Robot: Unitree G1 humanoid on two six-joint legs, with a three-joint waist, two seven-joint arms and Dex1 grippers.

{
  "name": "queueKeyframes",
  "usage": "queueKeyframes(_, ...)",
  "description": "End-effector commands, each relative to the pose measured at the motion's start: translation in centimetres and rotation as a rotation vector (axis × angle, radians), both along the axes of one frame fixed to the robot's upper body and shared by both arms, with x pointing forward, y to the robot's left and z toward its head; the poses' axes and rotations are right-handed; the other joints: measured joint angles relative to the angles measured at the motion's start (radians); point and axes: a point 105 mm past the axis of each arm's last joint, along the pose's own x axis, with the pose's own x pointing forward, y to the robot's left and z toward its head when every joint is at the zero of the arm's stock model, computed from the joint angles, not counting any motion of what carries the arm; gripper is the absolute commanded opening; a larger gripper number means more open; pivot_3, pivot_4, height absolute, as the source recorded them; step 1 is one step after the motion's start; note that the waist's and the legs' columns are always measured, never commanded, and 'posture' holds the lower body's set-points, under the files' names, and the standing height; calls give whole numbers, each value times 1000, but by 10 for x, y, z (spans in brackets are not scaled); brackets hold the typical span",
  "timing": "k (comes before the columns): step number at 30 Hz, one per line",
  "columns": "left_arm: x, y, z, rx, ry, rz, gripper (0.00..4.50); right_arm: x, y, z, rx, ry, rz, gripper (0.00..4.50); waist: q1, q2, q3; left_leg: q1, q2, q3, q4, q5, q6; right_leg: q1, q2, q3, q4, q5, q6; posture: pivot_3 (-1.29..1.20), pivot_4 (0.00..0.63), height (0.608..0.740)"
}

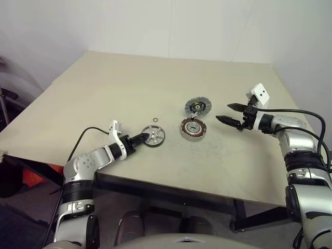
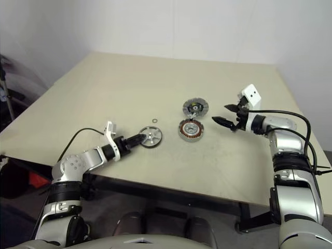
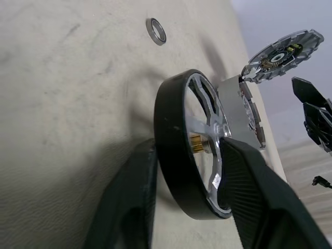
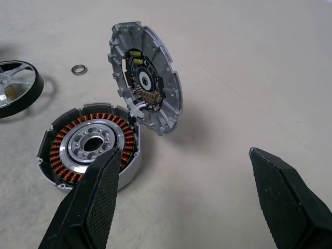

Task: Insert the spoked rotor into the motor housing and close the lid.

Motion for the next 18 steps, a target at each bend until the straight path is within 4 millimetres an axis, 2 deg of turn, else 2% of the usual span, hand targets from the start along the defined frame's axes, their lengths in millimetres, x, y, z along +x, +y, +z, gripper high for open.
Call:
queueKeyframes(1,2,1,20,-37,-83,-4,1046,5,1,17,8,-63,4,4435,0,0,0,0,0,0,0,0,0,0,0,0,0,0,0,0,0,740)
queueKeyframes(3,2,0,22,-44,-92,-2,462,5,1,17,7,-63,3,4435,0,0,0,0,0,0,0,0,0,0,0,0,0,0,0,0,0,740)
queueKeyframes(10,6,10,29,-75,-133,59,462,6,1,17,4,-63,1,4435,0,0,0,0,0,0,0,0,0,0,0,0,0,0,0,0,0,740)
queueKeyframes(13,21,36,36,-116,-170,231,462,6,2,16,4,-61,2,4435,-1,0,0,0,0,0,0,0,0,0,0,0,0,0,0,0,0,740)
queueKeyframes(18,38,81,32,-158,-147,516,462,7,2,15,2,-59,5,4435,-2,0,0,0,0,0,0,0,0,1,0,0,-1,0,0,0,0,740)
